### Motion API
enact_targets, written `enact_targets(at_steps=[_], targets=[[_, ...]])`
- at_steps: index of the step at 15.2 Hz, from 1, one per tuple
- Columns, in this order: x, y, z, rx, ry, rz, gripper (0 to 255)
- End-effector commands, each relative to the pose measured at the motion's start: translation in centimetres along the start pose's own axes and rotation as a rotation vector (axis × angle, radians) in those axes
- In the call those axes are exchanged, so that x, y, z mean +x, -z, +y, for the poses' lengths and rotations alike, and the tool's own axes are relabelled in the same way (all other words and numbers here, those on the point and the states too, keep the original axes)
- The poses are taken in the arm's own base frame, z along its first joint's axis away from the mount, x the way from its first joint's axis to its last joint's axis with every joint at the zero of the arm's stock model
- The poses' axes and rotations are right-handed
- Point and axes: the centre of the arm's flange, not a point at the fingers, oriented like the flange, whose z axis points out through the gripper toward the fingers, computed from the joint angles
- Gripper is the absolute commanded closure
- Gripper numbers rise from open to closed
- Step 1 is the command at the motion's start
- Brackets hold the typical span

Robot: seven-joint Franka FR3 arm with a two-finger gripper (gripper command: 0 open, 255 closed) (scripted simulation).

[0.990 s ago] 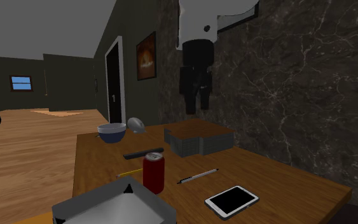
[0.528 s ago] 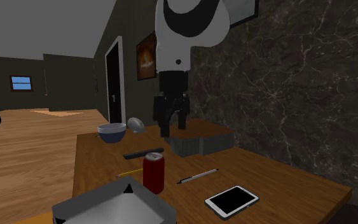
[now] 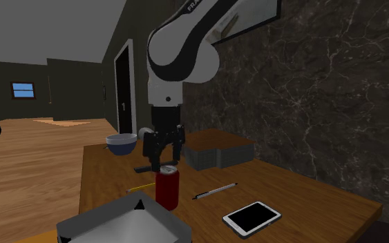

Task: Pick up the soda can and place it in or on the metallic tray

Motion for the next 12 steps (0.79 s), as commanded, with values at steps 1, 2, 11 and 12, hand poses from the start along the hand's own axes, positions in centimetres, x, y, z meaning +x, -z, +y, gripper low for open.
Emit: enact_targets(at_steps=[1,2,11,12], targets=[[0.3,-0.9,0.0,0.0,0.0,0.001,0],[0.3,-1.4,0.0,0.0,0.0,0.001,0],[0.3,-3.8,0.0,0.0,0.0,0.001,0],[0.3,-3.8,0.0,0.0,0.0,0.001,0]])
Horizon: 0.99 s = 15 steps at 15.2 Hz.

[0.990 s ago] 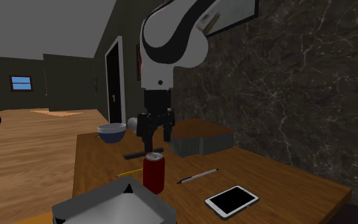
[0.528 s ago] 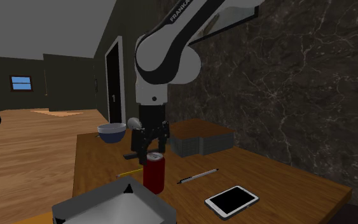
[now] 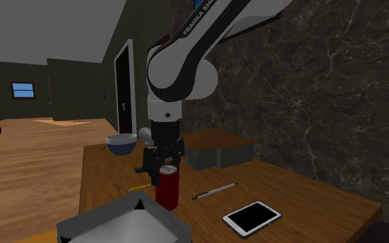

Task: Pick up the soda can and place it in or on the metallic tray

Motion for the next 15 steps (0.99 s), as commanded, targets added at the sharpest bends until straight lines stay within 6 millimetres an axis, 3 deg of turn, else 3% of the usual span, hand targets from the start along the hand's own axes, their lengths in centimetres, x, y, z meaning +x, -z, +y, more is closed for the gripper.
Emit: enact_targets(at_steps=[1,2,3,12,15], targets=[[0.0,0.0,0.0,0.0,0.0,0.0,0],[0.0,0.0,0.0,0.0,0.0,0.0,0],[0.0,0.0,0.0,0.0,0.0,0.0,255],[0.0,0.0,0.0,0.0,0.0,0.0,255],[0.0,1.6,0.0,0.0,0.0,0.0,255]])
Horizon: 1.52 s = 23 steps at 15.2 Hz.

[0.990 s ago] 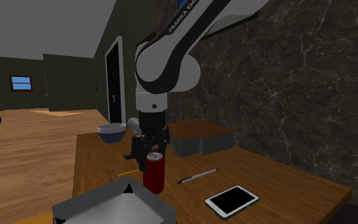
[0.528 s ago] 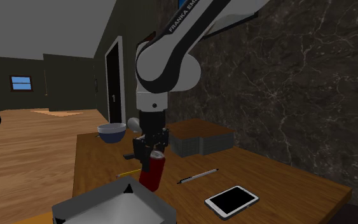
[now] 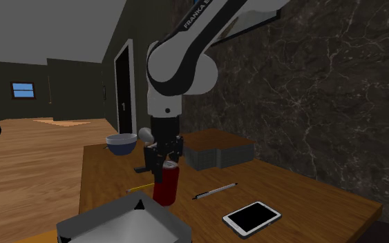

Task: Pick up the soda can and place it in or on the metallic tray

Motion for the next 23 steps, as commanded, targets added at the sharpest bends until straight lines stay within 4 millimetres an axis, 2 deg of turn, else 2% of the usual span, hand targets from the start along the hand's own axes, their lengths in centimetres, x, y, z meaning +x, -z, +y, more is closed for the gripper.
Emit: enact_targets(at_steps=[1,20,23], targets=[[0.0,1.0,0.0,0.0,0.0,0.0,255],[0.0,10.9,0.1,0.0,0.0,0.0,255],[-0.1,11.6,-3.8,0.0,0.0,0.0,255]])
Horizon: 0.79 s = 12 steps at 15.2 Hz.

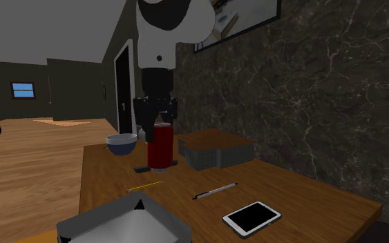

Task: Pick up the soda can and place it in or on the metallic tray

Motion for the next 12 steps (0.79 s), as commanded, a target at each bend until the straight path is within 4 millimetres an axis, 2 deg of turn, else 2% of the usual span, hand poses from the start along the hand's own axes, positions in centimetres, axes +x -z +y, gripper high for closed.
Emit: enact_targets(at_steps=[1,9,12], targets=[[-0.1,0.3,-2.5,0.0,-0.001,0.0,255],[-0.5,2.2,-12.6,0.0,-0.001,0.0,255],[-0.5,0.6,-12.6,0.0,-0.001,0.0,255]])
